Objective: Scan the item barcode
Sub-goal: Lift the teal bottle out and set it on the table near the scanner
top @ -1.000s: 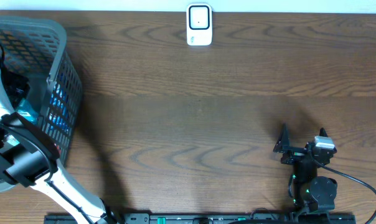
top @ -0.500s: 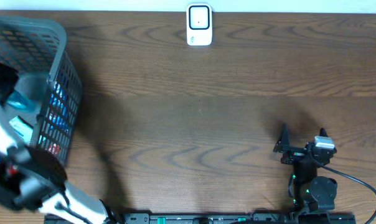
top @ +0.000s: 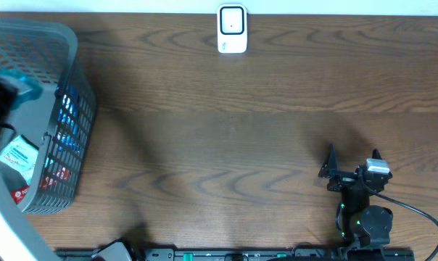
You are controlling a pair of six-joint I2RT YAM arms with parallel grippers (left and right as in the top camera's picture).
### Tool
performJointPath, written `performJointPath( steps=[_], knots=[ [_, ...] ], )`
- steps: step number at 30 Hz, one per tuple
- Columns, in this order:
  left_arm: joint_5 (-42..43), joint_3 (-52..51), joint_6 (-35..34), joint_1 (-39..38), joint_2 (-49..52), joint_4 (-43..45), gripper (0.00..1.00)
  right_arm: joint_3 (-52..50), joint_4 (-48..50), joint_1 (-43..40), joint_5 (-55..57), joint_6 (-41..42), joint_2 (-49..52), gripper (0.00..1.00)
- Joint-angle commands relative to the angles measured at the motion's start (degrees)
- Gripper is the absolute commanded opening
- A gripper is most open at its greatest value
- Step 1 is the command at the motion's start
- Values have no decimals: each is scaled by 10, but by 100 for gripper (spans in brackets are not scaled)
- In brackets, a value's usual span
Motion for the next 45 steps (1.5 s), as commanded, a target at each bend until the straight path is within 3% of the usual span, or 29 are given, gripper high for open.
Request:
performJointPath(
  steps=[1, 13, 20, 23, 30, 45],
  knots=[
    [61, 12, 58, -76, -24, -3, 40, 0, -2, 6, 2, -7, -3, 99],
    [56, 12, 272, -400, 49, -35, 40, 0, -2, 6, 2, -7, -3, 99],
    [56, 9, 466, -474, 137, -90, 40, 0, -2, 6, 2, -7, -3, 99],
    [56, 2, 516, -480, 177, -96, 40, 0, -2, 6, 2, -7, -3, 99],
    [56, -5, 563, -480, 263, -58, 40, 0, -2, 6, 2, -7, -3, 99],
    [30, -26, 567, -503, 419, 55, 42, 0, -2, 6, 2, -7, -3, 99]
  ],
)
